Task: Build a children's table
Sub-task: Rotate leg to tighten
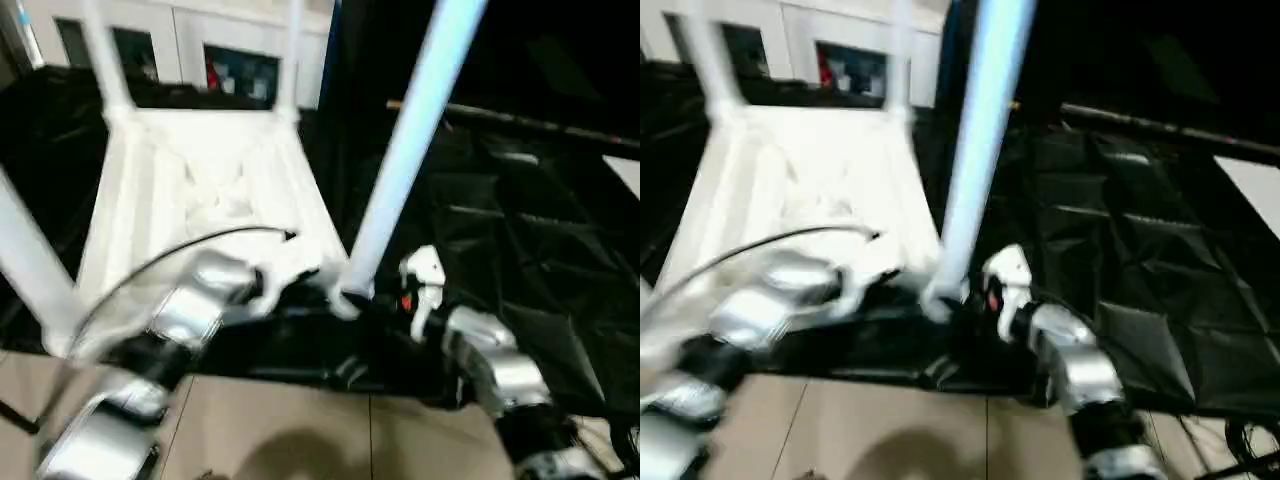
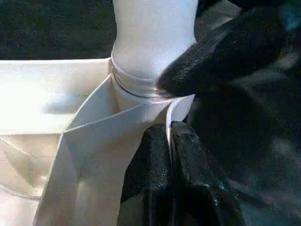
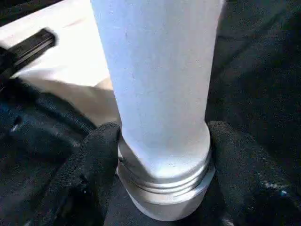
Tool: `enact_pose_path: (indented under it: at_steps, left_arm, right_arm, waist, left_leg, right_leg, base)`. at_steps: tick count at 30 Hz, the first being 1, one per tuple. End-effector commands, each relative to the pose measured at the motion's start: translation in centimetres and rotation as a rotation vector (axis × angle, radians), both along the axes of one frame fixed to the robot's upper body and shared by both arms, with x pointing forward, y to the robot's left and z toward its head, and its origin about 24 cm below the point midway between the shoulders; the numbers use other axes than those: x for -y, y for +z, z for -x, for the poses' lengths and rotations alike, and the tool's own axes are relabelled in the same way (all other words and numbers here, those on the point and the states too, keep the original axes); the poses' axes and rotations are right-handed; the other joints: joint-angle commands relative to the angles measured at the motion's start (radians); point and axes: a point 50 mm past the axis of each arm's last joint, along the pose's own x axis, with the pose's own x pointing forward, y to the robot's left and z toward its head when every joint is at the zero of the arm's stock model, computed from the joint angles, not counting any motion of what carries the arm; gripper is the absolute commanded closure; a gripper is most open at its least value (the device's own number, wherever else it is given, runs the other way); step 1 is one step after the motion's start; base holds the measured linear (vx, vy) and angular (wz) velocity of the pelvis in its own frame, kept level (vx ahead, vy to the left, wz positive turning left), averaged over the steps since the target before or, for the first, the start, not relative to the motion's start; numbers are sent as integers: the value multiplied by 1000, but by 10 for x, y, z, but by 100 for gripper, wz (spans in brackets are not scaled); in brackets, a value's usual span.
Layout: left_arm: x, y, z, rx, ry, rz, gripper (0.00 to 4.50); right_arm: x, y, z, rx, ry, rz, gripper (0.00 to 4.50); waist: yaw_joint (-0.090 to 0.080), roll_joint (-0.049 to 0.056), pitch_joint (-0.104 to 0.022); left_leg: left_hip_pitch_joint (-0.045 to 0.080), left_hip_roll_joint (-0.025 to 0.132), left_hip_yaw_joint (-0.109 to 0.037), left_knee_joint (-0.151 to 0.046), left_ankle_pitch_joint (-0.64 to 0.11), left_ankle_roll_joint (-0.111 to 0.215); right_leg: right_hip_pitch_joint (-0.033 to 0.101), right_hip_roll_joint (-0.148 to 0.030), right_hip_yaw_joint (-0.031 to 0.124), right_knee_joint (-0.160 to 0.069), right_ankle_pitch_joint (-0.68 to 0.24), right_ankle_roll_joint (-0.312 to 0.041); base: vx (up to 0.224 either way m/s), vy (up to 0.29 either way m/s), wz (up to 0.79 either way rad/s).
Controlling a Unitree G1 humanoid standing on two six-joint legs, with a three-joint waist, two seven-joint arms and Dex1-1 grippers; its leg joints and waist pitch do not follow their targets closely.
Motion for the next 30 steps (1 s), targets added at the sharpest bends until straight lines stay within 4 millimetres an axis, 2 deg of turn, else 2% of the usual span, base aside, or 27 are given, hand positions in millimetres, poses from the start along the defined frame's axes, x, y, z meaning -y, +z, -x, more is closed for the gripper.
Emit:
enact_pose_path:
  at_steps: [1, 2, 3, 5, 6, 7, 9, 11, 14, 15, 16, 18, 19, 20, 22, 24, 25, 26, 28, 29, 30]
  left_arm:
    - [14, -14, 2, -22, 57, -4, 450]
    - [17, -15, 0, -13, 75, -11, 450]
    - [20, -15, -2, -6, 87, -18, 450]
    - [21, -15, -3, 5, 103, -26, 450]
    - [22, -16, -5, 15, 117, -31, 450]
    - [22, -16, -5, 18, 121, -31, 450]
    - [22, -16, -5, 18, 118, -29, 450]
    - [19, -16, -4, 8, 92, -21, 450]
    - [10, -15, -2, -14, 37, -6, 450]
    - [10, -14, -2, -16, 33, -5, 450]
    - [8, -14, 0, -22, 11, -2, 450]
    - [-2, -13, 4, -57, -56, 6, 450]
    - [-6, -12, 6, -71, -78, 8, 450]
    - [-10, -11, 10, -88, -129, 14, 450]
    - [-17, -9, 18, -129, -214, 33, 450]
    - [-22, -7, 24, -176, -268, 53, 450]
    - [-25, -6, 24, -183, -273, 53, 450]
    - [-27, -5, 24, -185, -271, 52, 450]
    - [-31, -4, 25, -193, -275, 49, 450]
    - [-33, -4, 25, -195, -278, 48, 450]
    - [-35, -3, 26, -201, -283, 49, 450]
  right_arm:
    - [-17, 8, -4, 17, -12, -41, 183]
    - [-23, 9, -4, 21, -13, -45, 183]
    - [-28, 10, -4, 31, -10, -41, 183]
    - [-32, 11, -4, 48, 5, -26, 183]
    - [-33, 13, -5, 72, 17, 1, 183]
    - [-33, 14, -6, 82, 16, -2, 183]
    - [-32, 15, -6, 90, 25, -9, 183]
    - [-27, 18, -5, 103, 54, -35, 128]
    - [-17, 20, -2, 101, 129, -53, 104]
    - [-17, 20, -2, 102, 134, -48, 78]
    - [-14, 20, -1, 106, 156, -28, 69]
    - [-4, 20, 0, 116, 218, 28, 66]
    - [0, 21, 1, 117, 239, 42, 62]
    - [4, 22, 1, 129, 268, 57, 62]
    - [10, 25, 1, 136, 315, 67, 62]
    - [15, 26, 2, 132, 370, 79, 62]
    - [16, 26, 3, 127, 403, 84, 62]
    - [17, 26, 5, 115, 435, 88, 62]
    - [20, 22, 9, 87, 503, 121, 62]
    - [21, 21, 10, 78, 521, 133, 62]
    - [23, 19, 11, 76, 537, 150, 62]
  waist:
    - [0, 9, -49]
    - [0, 8, -50]
    - [0, 12, -51]
    - [1, 11, -52]
    - [2, 15, -52]
    - [2, 11, -52]
    - [4, 12, -52]
    - [4, 12, -51]
    - [5, 12, -52]
    - [6, 9, -51]
    - [3, 9, -49]
    - [2, 11, -47]
    - [4, 12, -48]
    - [1, 10, -47]
    - [4, 16, -48]
    - [2, 17, -48]
    - [6, 19, -47]
    - [7, 20, -48]
    - [11, 19, -49]
    - [12, 20, -49]
    - [11, 16, -49]
  left_leg:
    - [3, 3, 3, -63, -290, -14]
    - [3, 2, 4, -62, -287, -13]
    - [-1, 3, 3, -63, -274, -12]
    - [-2, 2, 3, -62, -261, -10]
    - [0, 2, 4, -62, -261, -8]
    - [-1, 1, 5, -61, -258, -4]
    - [-1, 1, 5, -61, -263, 3]
    - [-1, 2, 4, -63, -270, 7]
    - [-4, 3, 4, -62, -267, 21]
    - [-6, 3, 5, -62, -267, 26]
    - [-8, 3, 2, -65, -268, 25]
    - [-9, 4, 1, -67, -277, 18]
    - [-3, 6, 1, -65, -286, 17]
    - [-6, 6, 1, -66, -283, 20]
    - [0, 8, 3, -65, -283, 20]
    - [-1, 10, 4, -68, -275, 18]
    - [8, 11, 7, -66, -284, 18]
    - [10, 12, 8, -65, -287, 19]
    - [1, 11, 7, -65, -263, 22]
    - [2, 11, 8, -65, -262, 22]
    - [0, 10, 8, -64, -259, 21]
  right_leg:
    - [32, -50, 31, -91, -367, -119]
    - [32, -49, 31, -91, -359, -120]
    - [35, -49, 31, -88, -327, -124]
    - [37, -47, 30, -84, -285, -133]
    - [36, -46, 31, -83, -269, -139]
    - [38, -46, 31, -82, -254, -145]
    - [39, -48, 31, -84, -262, -146]
    - [40, -48, 30, -85, -273, -144]
    - [43, -48, 30, -84, -259, -151]
    - [44, -49, 29, -84, -261, -151]
    - [44, -50, 28, -86, -281, -146]
    - [44, -52, 27, -91, -338, -132]
    - [41, -54, 28, -92, -346, -133]
    - [41, -53, 29, -92, -344, -137]
    - [35, -52, 31, -89, -313, -155]
    - [36, -49, 31, -81, -266, -177]
    - [30, -47, 31, -81, -248, -190]
    - [30, -47, 31, -79, -238, -196]
    - [39, -46, 30, -71, -196, -205]
    - [38, -48, 30, -72, -195, -205]
    - [40, -48, 30, -71, -192, -204]
  base:
    - [0, 0, 0]
    - [0, 0, 0]
    - [0, 0, 0]
    - [0, 0, 0]
    - [0, 0, 0]
    - [0, 0, 0]
    - [0, 0, 0]
    - [0, 0, 0]
    - [0, 0, 0]
    - [0, 0, 0]
    - [0, 0, 0]
    - [0, 0, 0]
    - [0, 0, 0]
    - [0, 0, 0]
    - [0, 0, 0]
    - [0, 0, 0]
    - [0, 0, 0]
    - [0, 0, 0]
    - [0, 0, 0]
    - [0, 0, 0]
    - [0, 0, 0]
